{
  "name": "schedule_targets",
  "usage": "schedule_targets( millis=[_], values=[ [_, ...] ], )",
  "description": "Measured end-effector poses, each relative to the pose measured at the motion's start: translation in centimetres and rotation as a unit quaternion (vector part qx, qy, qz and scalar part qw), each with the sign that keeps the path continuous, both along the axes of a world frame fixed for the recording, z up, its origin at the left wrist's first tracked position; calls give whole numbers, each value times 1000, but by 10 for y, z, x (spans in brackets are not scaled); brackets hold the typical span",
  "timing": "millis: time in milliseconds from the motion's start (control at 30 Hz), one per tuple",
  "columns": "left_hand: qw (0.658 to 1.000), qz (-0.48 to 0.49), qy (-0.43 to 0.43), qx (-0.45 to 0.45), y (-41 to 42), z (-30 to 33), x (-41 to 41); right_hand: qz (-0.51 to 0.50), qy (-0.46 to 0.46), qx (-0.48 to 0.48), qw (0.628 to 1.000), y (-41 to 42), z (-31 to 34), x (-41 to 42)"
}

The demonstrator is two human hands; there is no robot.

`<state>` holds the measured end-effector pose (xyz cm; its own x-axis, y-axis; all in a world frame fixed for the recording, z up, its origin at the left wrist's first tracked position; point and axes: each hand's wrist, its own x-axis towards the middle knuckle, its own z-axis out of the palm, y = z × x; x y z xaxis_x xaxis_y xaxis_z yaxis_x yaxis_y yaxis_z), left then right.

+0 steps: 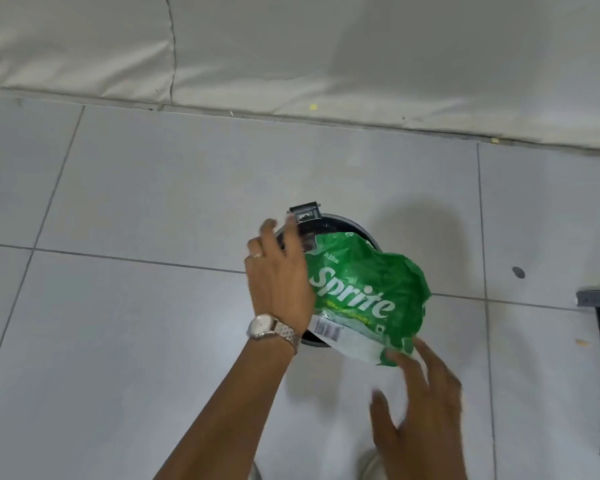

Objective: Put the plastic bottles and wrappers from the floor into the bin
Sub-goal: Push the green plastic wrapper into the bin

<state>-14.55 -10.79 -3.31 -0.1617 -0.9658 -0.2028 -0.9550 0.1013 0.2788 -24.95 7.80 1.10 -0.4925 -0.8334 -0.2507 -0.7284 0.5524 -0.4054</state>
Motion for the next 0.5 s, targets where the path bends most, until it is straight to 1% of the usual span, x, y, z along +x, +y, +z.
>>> schedule_targets(
  millis=[33, 67, 100, 167, 200, 233, 267, 300, 367, 400, 433, 500],
  values=[
    [998, -49, -10, -35, 1, 1, -5, 20, -11, 40, 999, -26, 1, 2],
    [994, -99, -21, -31, 5, 1, -12, 26, -23, 77, 996, -46, -6, 3],
    [990, -139, -27, -5, 8, -1, -17, -2, -52, 133, 990, -61, -13, 2],
    [977, -178, -51, 105, 25, -13, -29, -107, -97, 193, 970, -75, -23, -7],
    [968, -183, -67, 157, 31, -19, -31, -141, -119, 172, 968, -81, -31, -14],
    [961, -184, -87, 188, 34, -24, -31, -163, -138, 132, 968, -85, -34, -18],
    [960, -175, -106, 192, 33, -28, -28, -166, -134, 78, 974, -88, -38, -22],
    [964, -160, -118, 175, 30, -30, -25, -145, -119, 22, 982, -91, -41, -21],
    [981, -115, -117, 105, 20, -34, -17, -84, -83, -52, 992, -103, -50, -16],
    [985, -100, -116, 82, 15, -36, -13, -70, -77, -69, 992, -112, -56, -14],
    [985, -93, -121, 84, 11, -40, -11, -58, -63, -79, 993, -123, -65, -13],
    [980, -89, -128, 126, 2, -49, -9, -15, -34, -47, 998, -142, -86, -11]
  ],
)
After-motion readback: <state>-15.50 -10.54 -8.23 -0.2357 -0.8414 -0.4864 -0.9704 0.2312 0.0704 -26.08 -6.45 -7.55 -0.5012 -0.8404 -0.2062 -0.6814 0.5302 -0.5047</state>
